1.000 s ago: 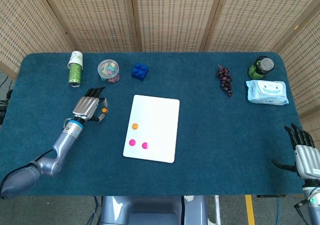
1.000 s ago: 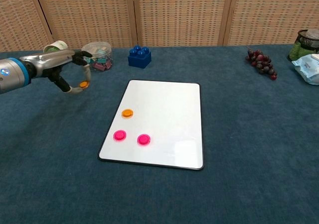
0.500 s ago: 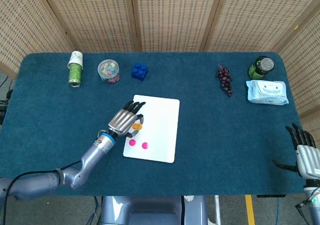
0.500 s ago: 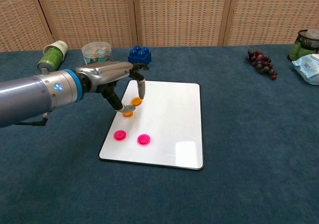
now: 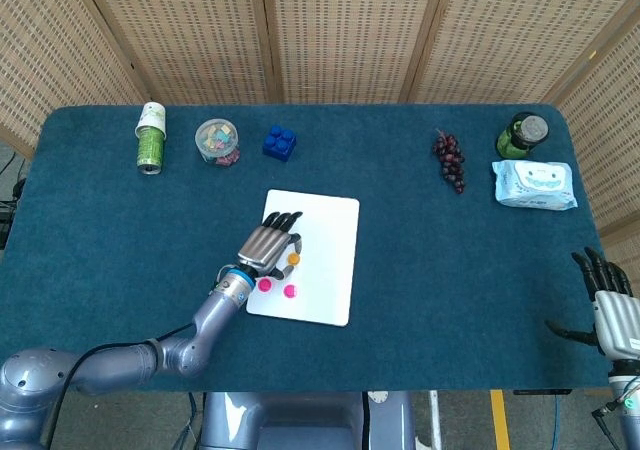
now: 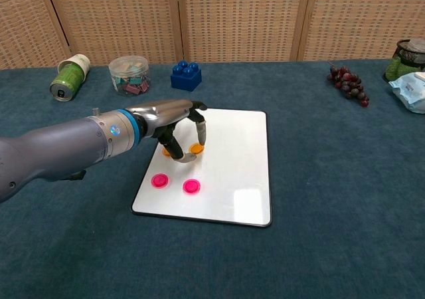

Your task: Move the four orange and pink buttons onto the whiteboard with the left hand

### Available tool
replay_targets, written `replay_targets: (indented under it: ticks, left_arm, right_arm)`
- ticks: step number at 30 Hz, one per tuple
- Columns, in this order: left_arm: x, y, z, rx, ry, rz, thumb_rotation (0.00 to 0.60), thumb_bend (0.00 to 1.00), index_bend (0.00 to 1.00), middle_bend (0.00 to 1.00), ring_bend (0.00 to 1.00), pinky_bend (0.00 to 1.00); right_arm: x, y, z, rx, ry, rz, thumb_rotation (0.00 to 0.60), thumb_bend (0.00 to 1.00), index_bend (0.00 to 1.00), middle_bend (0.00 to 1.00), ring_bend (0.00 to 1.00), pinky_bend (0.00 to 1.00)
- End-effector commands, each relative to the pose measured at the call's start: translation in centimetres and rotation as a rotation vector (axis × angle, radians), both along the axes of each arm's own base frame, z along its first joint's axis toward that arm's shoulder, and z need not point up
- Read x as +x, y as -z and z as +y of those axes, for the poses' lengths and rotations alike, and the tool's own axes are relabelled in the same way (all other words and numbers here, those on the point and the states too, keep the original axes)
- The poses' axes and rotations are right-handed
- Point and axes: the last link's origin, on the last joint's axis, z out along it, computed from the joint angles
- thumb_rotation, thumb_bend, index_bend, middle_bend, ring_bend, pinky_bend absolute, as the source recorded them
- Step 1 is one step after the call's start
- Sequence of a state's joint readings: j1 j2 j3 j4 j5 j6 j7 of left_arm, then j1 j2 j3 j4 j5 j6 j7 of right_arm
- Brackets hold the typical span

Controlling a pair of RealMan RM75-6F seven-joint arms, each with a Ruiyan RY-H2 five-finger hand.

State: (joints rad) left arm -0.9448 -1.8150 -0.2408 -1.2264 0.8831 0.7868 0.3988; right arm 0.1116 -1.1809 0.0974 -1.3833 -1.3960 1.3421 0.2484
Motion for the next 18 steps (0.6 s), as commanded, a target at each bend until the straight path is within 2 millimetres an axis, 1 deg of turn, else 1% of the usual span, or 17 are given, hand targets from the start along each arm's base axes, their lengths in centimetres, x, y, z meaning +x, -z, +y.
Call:
replay_targets:
  ticks: [1,12,18]
  left_arm:
    - [-0.1,0.0,0.1,0.004,0.003,0.006,0.600,0.36,0.61,0.00,0.00,0.00]
    - [-1.3,0.2,0.6,0.025,-0.007,0.041,0.600,0.36,0.61,0.00,0.00,0.00]
    - [-1.1,0.4,0.6,0.029,-0.003,0.036,0.600,0.36,0.61,0.00,0.00,0.00]
  right_arm:
    - [0.0,0.0,0.0,0.001,0.001,-0.001,0.600,0.00,0.00,0.00,0.00,0.00]
    - [0.0,-0.1,0.1,-0.001,0.000,-0.003,0.600,0.00,0.00,0.00,0.00,0.00]
    - [-0.1,0.0,0.0,0.003,0.002,-0.003,0.600,0.00,0.00,0.00,0.00,0.00]
